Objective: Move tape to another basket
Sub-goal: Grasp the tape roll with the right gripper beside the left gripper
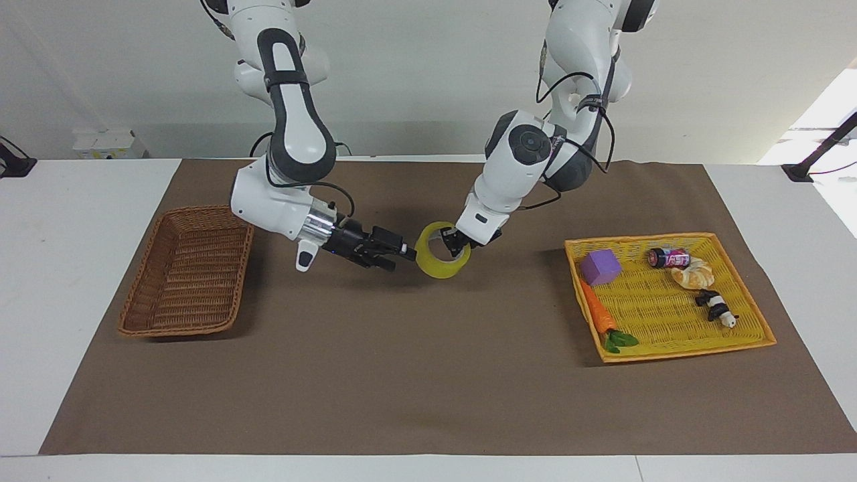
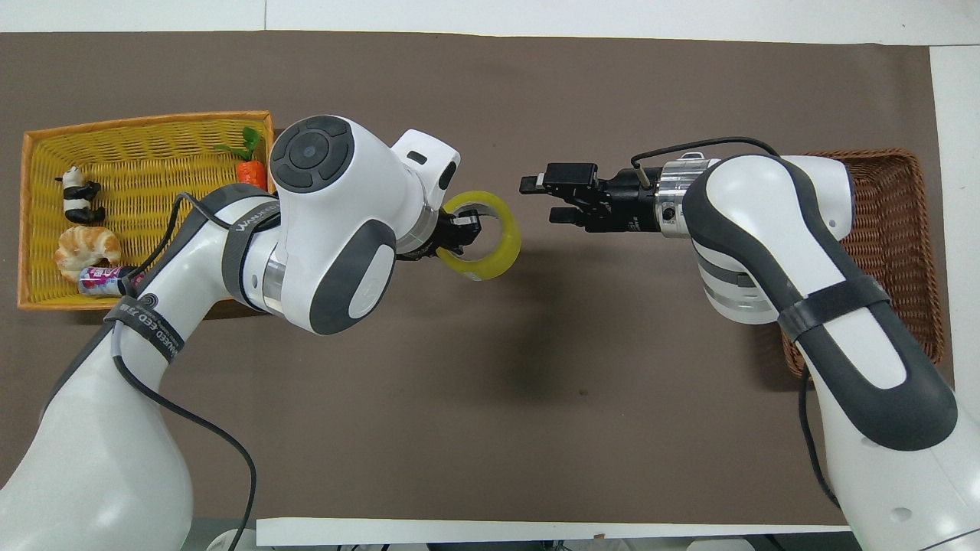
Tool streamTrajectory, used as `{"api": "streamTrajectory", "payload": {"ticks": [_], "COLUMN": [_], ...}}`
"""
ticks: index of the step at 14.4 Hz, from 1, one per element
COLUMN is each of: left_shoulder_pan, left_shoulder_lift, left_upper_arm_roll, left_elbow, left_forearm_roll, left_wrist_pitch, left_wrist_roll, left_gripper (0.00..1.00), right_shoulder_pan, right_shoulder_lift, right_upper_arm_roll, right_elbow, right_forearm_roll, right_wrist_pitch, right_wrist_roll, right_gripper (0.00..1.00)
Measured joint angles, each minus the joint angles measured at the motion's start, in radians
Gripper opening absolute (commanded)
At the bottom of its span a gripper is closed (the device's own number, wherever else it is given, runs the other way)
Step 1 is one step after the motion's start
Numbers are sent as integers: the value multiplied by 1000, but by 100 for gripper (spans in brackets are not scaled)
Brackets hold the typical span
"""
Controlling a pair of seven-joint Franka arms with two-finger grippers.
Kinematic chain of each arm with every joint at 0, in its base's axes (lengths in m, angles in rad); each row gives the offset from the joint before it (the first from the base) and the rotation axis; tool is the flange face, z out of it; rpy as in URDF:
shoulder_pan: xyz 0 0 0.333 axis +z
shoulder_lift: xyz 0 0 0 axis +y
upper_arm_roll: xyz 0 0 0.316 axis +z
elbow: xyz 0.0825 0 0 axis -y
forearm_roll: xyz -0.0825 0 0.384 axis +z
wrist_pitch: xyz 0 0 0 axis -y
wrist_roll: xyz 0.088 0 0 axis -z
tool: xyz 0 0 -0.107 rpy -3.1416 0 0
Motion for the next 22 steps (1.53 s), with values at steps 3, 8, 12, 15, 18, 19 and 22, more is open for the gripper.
{"api": "streamTrajectory", "payload": {"ticks": [3, 8, 12, 15, 18, 19, 22], "left_shoulder_pan": [0, 0, 0, 0, 1, 1, 1], "left_shoulder_lift": [0, 0, 0, 0, 0, 0, 0], "left_upper_arm_roll": [5, 6, 6, 6, 8, 8, 8], "left_elbow": [0, 0, 0, 0, 0, 0, 0], "left_forearm_roll": [0, 0, 0, 0, 0, 0, -1], "left_wrist_pitch": [0, 0, 0, -1, -1, -1, -9], "left_wrist_roll": [0, 0, 0, 0, 0, 0, 0], "left_gripper": [1, 1, 1, 1, 1, 1, 1], "right_shoulder_pan": [-1, 50, 72, 79, 79, 79, 80], "right_shoulder_lift": [-1, -4, -4, -4, -5, -6, -18], "right_upper_arm_roll": [0, 0, 0, 0, 0, 0, 0], "right_elbow": [-14, -32, -42, -47, -49, -49, -50], "right_forearm_roll": [0, 1, 3, 7, 9, 12, 18], "right_wrist_pitch": [-34, -37, -36, -32, -30, -29, -28], "right_wrist_roll": [-2, -7, -4, 8, 8, 8, 11], "right_gripper": [99, 99, 99, 92, 52, 35, 4]}}
